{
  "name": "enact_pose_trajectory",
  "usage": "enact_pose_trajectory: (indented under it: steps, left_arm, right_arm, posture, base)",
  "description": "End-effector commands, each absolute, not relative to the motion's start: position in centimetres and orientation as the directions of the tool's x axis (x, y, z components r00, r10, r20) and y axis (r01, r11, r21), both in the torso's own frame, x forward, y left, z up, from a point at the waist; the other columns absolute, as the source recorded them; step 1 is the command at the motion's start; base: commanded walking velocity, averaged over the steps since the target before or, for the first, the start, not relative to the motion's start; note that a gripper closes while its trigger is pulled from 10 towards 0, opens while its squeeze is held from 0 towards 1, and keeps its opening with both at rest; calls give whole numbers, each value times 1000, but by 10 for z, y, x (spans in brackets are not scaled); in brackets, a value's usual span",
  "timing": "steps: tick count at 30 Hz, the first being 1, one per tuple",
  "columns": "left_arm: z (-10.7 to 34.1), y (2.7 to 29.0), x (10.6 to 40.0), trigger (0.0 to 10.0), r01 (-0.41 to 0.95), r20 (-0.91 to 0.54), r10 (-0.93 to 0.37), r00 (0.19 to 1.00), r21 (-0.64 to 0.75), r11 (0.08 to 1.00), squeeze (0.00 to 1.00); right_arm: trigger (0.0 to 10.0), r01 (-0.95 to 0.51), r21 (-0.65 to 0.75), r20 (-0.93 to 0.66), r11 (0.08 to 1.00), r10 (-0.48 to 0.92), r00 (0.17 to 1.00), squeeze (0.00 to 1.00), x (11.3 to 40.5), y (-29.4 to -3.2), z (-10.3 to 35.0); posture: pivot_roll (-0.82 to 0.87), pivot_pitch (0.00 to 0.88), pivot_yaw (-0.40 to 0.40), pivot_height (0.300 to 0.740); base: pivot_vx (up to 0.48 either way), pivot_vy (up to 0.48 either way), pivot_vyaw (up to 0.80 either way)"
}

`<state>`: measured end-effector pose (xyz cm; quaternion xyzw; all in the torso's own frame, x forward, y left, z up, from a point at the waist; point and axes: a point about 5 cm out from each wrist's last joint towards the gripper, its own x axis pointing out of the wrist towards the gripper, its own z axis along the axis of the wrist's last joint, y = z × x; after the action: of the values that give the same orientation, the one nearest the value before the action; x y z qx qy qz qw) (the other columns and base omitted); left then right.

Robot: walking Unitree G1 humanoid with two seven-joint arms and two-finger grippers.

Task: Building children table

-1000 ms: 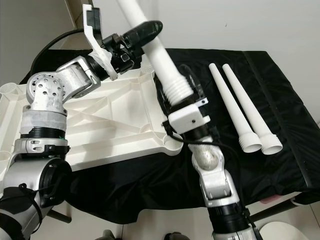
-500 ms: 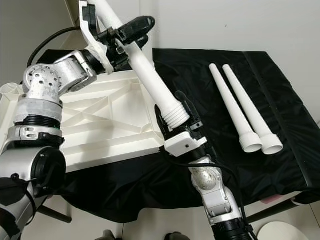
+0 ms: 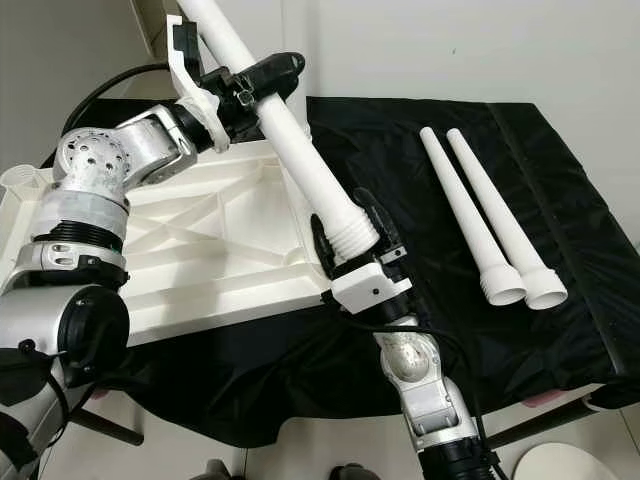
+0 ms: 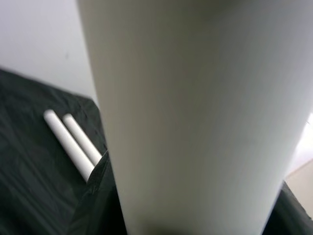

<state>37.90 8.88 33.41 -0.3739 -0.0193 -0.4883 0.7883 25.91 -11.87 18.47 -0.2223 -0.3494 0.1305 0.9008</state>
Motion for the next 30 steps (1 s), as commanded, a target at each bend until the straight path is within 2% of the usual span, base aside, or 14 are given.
enact_pose_trajectory:
  steps: [1, 2, 3, 4, 6, 7, 10, 11, 13, 19, 25, 26, 30]
  left_arm:
    - [351, 92, 374, 10000, 868, 489, -768, 414, -466, 172, 0]
    - [351, 92, 374, 10000, 868, 489, -768, 414, -466, 172, 0]
    - [346, 95, 380, 10000, 849, 443, -755, 484, -448, 281, 0]
    - [346, 95, 380, 10000, 849, 443, -755, 484, -448, 281, 0]
    - [341, 98, 386, 10000, 823, 403, -734, 546, -422, 381, 0]
    - [338, 98, 388, 10000, 811, 385, -726, 570, -408, 420, 0]
    - [337, 98, 389, 10000, 804, 375, -722, 581, -401, 439, 0]
    - [334, 95, 389, 10000, 797, 365, -712, 600, -351, 492, 0]
    - [334, 95, 389, 10000, 797, 365, -712, 600, -351, 492, 0]
    - [331, 84, 385, 10000, 775, 355, -691, 630, -225, 591, 0]
    - [331, 70, 380, 10000, 768, 361, -691, 627, -134, 627, 0]
    - [331, 66, 379, 10000, 765, 359, -692, 626, -113, 633, 0]
    - [330, 48, 369, 10000, 767, 355, -711, 607, -30, 641, 0]
  right_arm:
    - [10000, -105, -435, 545, 894, 354, 759, 1000, 261, -123, 178]
    - [10000, -105, -435, 545, 894, 354, 759, 1000, 261, -123, 178]
    - [10000, -154, -269, 489, 951, 272, 829, 1000, 264, -130, 170]
    - [10000, -154, -269, 489, 951, 272, 829, 1000, 264, -130, 170]
    - [10000, -212, -168, 426, 963, 265, 865, 1000, 263, -131, 160]
    - [10000, -232, -157, 406, 960, 277, 871, 1000, 261, -130, 157]
    - [10000, -241, -159, 397, 958, 285, 873, 1000, 260, -130, 155]
    - [10000, -237, -140, 368, 961, 273, 889, 0, 261, -132, 151]
    - [10000, -237, -140, 368, 961, 273, 889, 0, 261, -132, 151]
    - [10000, -205, -165, 258, 965, 243, 935, 0, 270, -133, 145]
    - [10000, -282, -162, 235, 946, 314, 920, 0, 276, -126, 158]
    - [10000, -305, -154, 234, 940, 334, 913, 1000, 276, -124, 161]
    - [10000, -318, -181, 252, 931, 356, 900, 1000, 281, -115, 173]
  posture:
    - [-97, 87, 59, 740]
    - [-97, 87, 59, 740]
    - [-95, 87, 55, 740]
    - [-95, 87, 55, 740]
    - [-93, 84, 53, 740]
    - [-91, 83, 53, 740]
    - [-91, 83, 53, 740]
    - [-90, 80, 54, 740]
    - [-90, 80, 54, 740]
    - [-92, 78, 56, 740]
    - [-83, 78, 51, 740]
    - [-83, 78, 51, 740]
    - [-75, 73, 53, 740]
  base:
    - [0, 0, 0]
    - [0, 0, 0]
    - [0, 0, 0]
    - [0, 0, 0]
    - [0, 0, 0]
    - [0, 0, 0]
    - [0, 0, 0]
    - [0, 0, 0]
    - [0, 0, 0]
    - [0, 0, 0]
    - [0, 0, 0]
    - [0, 0, 0]
    - [0, 0, 0]
